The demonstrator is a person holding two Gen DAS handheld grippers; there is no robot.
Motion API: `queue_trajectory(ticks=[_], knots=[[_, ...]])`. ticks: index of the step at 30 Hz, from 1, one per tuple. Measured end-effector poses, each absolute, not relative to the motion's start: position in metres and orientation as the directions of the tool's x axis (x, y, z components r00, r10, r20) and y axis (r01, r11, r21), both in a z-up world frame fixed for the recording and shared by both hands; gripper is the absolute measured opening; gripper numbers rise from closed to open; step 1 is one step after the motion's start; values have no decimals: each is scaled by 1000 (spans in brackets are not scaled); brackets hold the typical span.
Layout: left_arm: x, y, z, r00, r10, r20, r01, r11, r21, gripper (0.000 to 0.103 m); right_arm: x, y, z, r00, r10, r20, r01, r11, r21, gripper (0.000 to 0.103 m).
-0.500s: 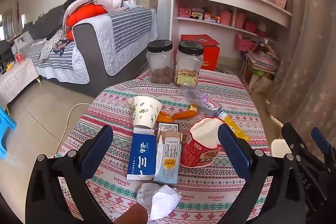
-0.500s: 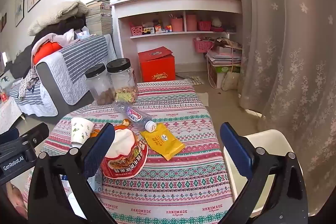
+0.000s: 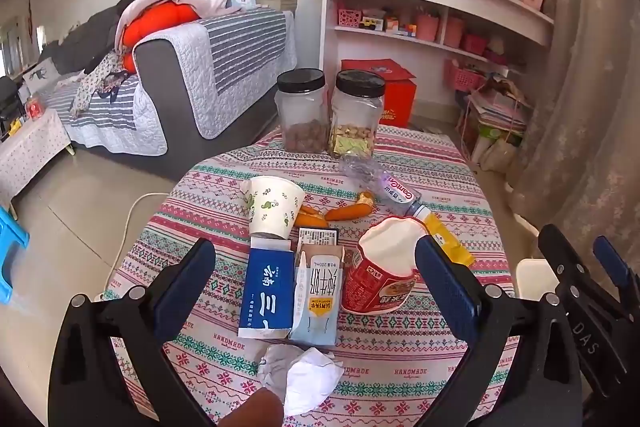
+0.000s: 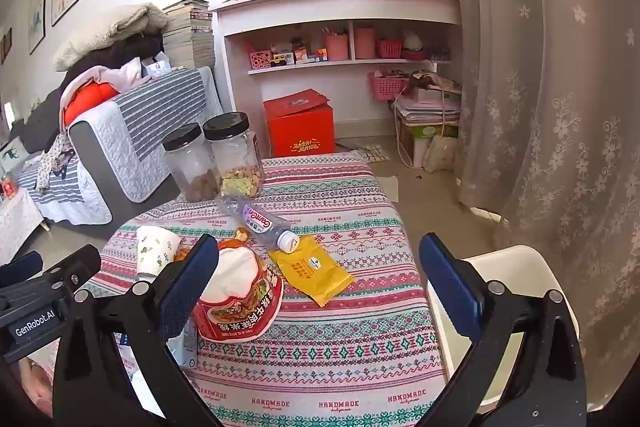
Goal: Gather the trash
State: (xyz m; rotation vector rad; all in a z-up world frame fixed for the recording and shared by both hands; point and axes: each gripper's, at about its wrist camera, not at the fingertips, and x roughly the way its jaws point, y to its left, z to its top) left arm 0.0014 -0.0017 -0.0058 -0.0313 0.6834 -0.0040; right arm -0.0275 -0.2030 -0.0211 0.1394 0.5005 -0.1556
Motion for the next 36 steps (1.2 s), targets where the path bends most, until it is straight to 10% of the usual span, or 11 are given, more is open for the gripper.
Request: queue_trajectory(ticks=[36], knots=[[3,7,-14,757,-11,-653,-27,998,-48,97,-27,-204,-22,864,-105,-492,179,978,107,96]])
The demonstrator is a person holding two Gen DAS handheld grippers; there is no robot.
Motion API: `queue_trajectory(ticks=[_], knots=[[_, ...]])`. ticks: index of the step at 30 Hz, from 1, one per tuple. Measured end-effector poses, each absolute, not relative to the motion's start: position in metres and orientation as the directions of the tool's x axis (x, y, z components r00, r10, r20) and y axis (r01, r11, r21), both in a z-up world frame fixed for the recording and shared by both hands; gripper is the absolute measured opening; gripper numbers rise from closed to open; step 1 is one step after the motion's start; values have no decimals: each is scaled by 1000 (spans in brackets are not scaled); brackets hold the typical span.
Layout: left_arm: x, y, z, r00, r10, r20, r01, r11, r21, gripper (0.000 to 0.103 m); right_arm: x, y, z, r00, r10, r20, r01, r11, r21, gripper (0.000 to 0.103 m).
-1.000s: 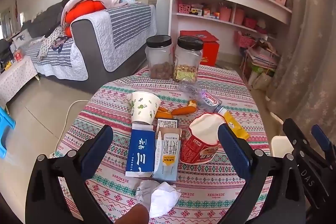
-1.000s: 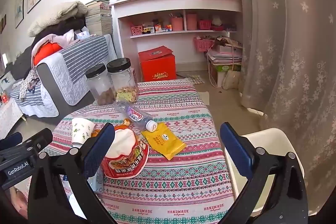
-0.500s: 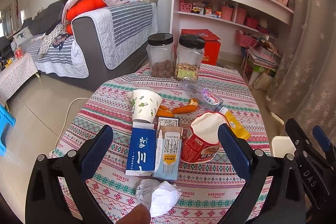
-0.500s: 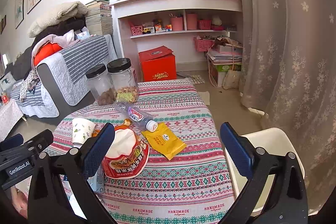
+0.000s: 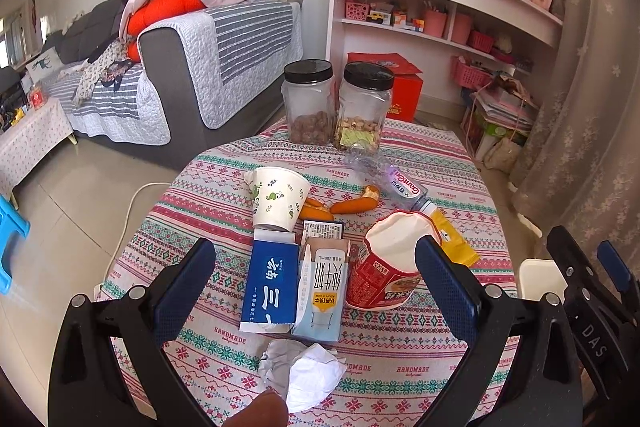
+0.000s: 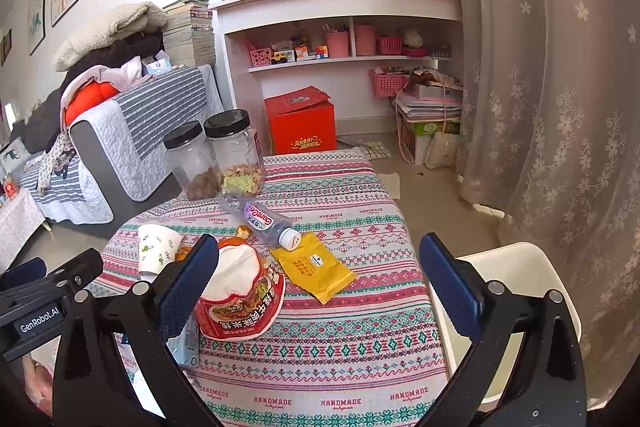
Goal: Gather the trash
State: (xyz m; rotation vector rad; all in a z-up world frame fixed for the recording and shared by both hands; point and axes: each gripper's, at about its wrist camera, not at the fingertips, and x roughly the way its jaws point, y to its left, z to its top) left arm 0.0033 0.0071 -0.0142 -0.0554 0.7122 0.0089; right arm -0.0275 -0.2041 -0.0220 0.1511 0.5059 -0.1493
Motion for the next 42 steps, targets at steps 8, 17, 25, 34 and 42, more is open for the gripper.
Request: queue_trajectory(ticks=[8,17,25,34,42], knots=[[4,8,-14,757,-12,-654,-27,998,-49,97,-28,-204,-22,864,-104,-492,179,978,108,96],[4,8,-14,756,-12,-654,-27,998,-49,97,-28,-204,-21,864,-104,-493,180,978,109,96],[2,10,-16,755,-10,-656,-28,998,-48,97,-28,-204,-22,863,-104,-494,180,978,109,96],[1,13,-18,753,-5,-658,-33,998,-44,97,-28,-203,-23,860,-104,-499,181,978,108,96],[0,14,-19,751,-5,-660,-34,998,-45,97,-29,-202,-23,859,-106,-501,184,977,107,96]])
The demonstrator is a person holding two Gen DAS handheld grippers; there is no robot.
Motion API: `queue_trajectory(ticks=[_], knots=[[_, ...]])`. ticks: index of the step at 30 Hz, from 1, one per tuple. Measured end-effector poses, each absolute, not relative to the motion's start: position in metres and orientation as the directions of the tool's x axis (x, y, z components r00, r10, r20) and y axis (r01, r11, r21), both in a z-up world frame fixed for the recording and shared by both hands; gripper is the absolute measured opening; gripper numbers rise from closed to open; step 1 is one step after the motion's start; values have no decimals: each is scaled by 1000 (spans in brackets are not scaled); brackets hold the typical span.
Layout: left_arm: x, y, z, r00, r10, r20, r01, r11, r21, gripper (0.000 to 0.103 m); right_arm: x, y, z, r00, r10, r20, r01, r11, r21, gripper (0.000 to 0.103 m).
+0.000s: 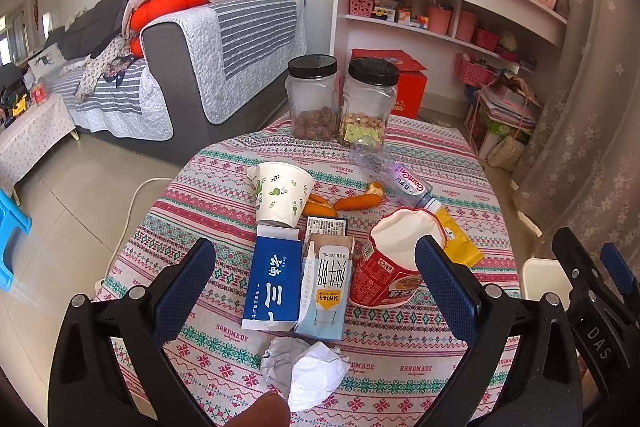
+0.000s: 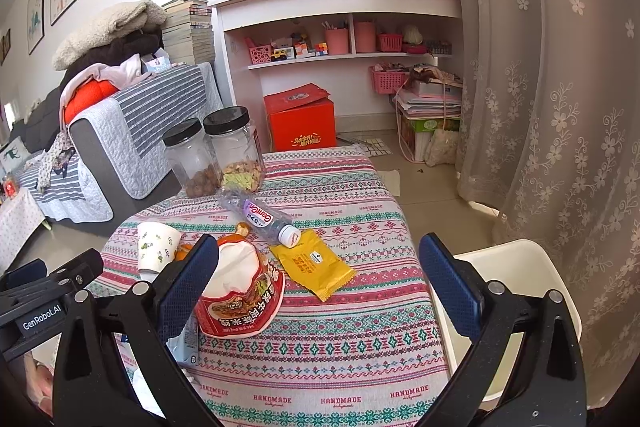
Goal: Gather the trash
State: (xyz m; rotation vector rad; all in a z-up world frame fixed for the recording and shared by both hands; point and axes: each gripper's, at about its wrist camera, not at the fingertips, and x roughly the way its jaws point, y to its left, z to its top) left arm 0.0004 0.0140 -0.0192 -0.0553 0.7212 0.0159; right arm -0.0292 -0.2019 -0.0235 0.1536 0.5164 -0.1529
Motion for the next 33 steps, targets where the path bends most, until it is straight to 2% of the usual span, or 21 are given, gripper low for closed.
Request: queue_trajectory(ticks=[17,28,33], knots=[[6,14,-22,731,6,-682,-50,998,-44,97,-25,-203,-25,843,-100,-529,190,975,119,96],[50,71,-50,618,30,-785,-213,968,-131,97,10,-223,-68,645,-56,-762,255,956,145,96],[94,86,-78,492,-14,-871,-185,975,-120,97,22,-237,-85,555,22,-831,286,934,216,96]])
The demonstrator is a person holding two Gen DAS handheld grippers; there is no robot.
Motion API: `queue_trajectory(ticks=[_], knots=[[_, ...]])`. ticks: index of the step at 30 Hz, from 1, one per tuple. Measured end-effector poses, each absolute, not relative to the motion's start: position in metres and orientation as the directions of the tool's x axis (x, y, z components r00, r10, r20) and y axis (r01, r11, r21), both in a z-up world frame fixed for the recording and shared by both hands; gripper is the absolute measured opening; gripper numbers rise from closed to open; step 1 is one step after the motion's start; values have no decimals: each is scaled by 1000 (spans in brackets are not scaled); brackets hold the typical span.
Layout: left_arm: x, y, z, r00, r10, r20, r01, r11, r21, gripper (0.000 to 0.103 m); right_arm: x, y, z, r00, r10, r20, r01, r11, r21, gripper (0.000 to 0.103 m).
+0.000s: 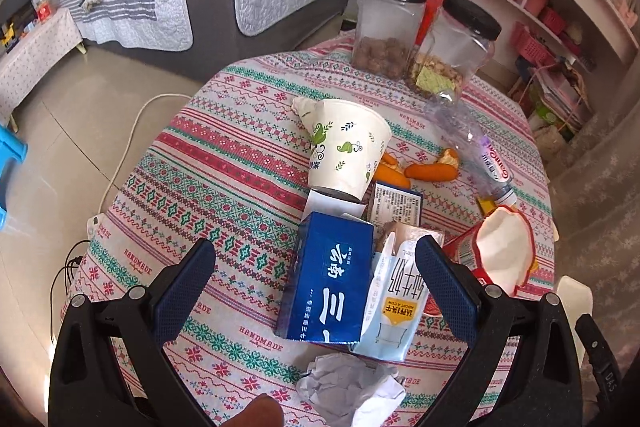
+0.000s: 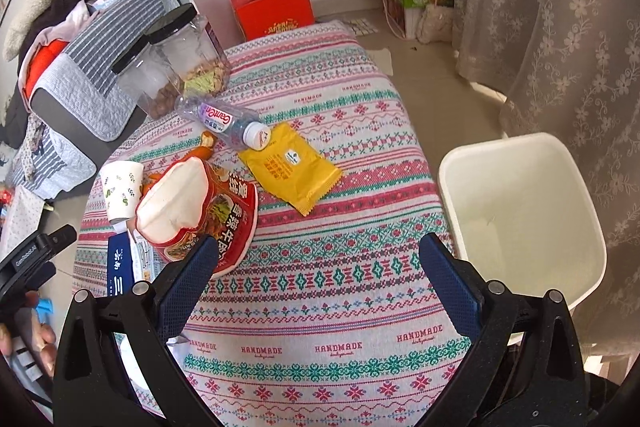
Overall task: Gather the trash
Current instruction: 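Grasp the white paper cup with the left tool while the right tool reaches for the plastic bottle, then grasp the empty plastic bottle with the right tool and lift it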
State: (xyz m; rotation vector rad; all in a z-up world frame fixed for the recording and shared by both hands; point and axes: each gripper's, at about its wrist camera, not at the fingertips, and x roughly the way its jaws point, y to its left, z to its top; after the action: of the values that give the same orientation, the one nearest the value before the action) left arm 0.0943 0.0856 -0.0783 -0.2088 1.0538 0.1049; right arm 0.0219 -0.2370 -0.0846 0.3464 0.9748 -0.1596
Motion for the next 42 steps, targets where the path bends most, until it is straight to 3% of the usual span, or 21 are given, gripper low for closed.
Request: queue_trajectory(ticks=[9,20,21,24,28,33,38,42], knots=[[179,87,-113,378,-48,-925,-126,987,-103,97,45,-230,-101,469,124,-874,298,910,290,96],[222,102,-155,330,-132,-935,-186,962,-202,96,65,-231,-109,474,120,-872,289,914,284,96],[222,101,-156,329,-141,-934,-180,961,-209,89,66,-230,-108,485,112,-867,283,918,277,96],[222,97,-154,315,-194,-929,-139,959,-247,52,74,-228,-103,520,95,-849,248,934,257,96],[210,93,-128,387,-135,-912,-103,977,-189,50,102,-222,-91,548,126,-827,143,960,241,96],[189,96,-79,472,-153,-868,-83,973,-217,50,152,-199,-71,569,162,-806,-25,983,180,96],[160,102,-29,575,-174,-800,-76,961,-264,50,215,-161,-78,489,216,-845,-132,976,173,96],[153,111,-18,602,-163,-782,-84,960,-265,50,254,-135,-97,433,211,-877,-167,974,152,95]])
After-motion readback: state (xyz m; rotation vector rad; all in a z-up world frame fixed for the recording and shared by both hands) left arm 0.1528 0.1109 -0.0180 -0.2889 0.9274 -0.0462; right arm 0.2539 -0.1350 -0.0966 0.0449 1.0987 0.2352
